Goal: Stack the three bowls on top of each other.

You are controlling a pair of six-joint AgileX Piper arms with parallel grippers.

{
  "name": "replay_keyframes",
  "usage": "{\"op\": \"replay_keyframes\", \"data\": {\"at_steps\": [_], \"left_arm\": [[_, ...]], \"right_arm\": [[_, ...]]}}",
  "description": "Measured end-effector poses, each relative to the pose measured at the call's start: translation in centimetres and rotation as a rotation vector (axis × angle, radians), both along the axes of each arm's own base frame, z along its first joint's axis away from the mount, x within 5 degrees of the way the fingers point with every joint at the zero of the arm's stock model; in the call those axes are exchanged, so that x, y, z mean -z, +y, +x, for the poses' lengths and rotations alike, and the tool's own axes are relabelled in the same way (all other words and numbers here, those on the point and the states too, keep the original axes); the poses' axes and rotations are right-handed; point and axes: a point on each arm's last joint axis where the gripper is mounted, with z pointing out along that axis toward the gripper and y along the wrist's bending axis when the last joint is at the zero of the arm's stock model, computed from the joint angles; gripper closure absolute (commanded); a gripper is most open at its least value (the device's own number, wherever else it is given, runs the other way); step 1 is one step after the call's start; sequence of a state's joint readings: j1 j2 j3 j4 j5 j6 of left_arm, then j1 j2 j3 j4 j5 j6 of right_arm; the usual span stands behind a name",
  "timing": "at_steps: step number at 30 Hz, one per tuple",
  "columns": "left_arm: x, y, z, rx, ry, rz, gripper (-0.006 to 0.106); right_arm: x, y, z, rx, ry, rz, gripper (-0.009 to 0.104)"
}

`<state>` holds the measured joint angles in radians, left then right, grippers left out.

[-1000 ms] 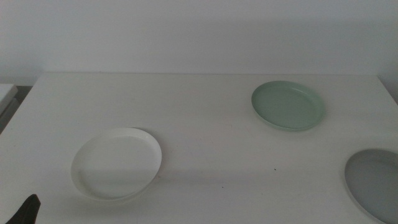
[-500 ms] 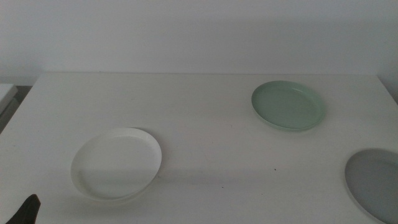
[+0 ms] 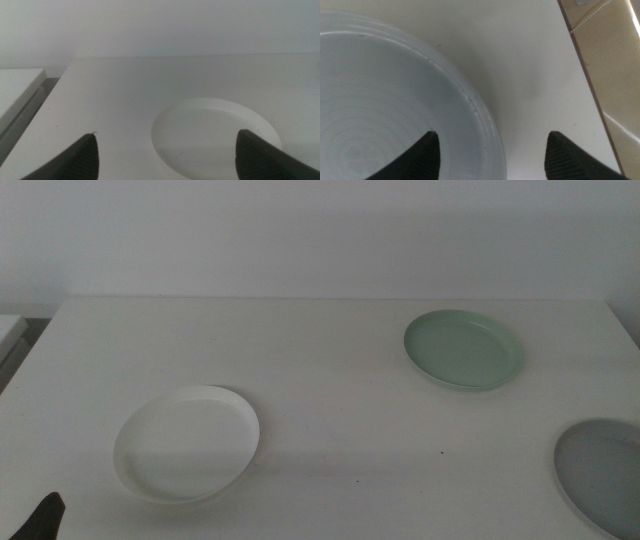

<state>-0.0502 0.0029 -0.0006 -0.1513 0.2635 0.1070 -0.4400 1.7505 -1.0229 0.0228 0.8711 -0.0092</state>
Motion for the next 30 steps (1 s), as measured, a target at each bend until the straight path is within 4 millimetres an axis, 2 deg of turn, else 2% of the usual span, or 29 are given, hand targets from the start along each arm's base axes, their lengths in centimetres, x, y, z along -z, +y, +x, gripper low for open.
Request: {"op": "replay_keyframes", "data": {"at_steps": [4, 7, 15, 20, 23, 25, 30], "left_arm": [[0.0, 0.0, 0.0, 0.000, 0.000, 0.000, 0.007], [0.0, 0.0, 0.0, 0.000, 0.000, 0.000, 0.007], [0.0, 0.0, 0.0, 0.000, 0.000, 0.000, 0.007], [0.0, 0.0, 0.0, 0.000, 0.000, 0.000, 0.007], [0.0, 0.0, 0.0, 0.000, 0.000, 0.002, 0.007], [0.0, 0.0, 0.0, 0.000, 0.000, 0.002, 0.007], [0.0, 0.0, 0.0, 0.000, 0.000, 0.004, 0.007]], "right_arm": [[1.6, -0.3, 0.2, -0.001, 0.034, 0.008, 0.045], [2.8, -0.4, 0.4, -0.001, 0.060, 0.020, 0.054], [3.0, -0.6, 0.7, 0.007, 0.058, 0.026, 0.098], [2.7, -0.5, 0.6, 0.017, 0.065, 0.032, 0.098], [1.4, -0.1, 0.2, 0.010, 0.066, 0.031, 0.098], [-0.5, 0.6, -0.1, 0.007, 0.039, 0.027, 0.098], [-7.0, 5.3, 1.0, -0.102, -0.086, 0.072, 0.098]]}}
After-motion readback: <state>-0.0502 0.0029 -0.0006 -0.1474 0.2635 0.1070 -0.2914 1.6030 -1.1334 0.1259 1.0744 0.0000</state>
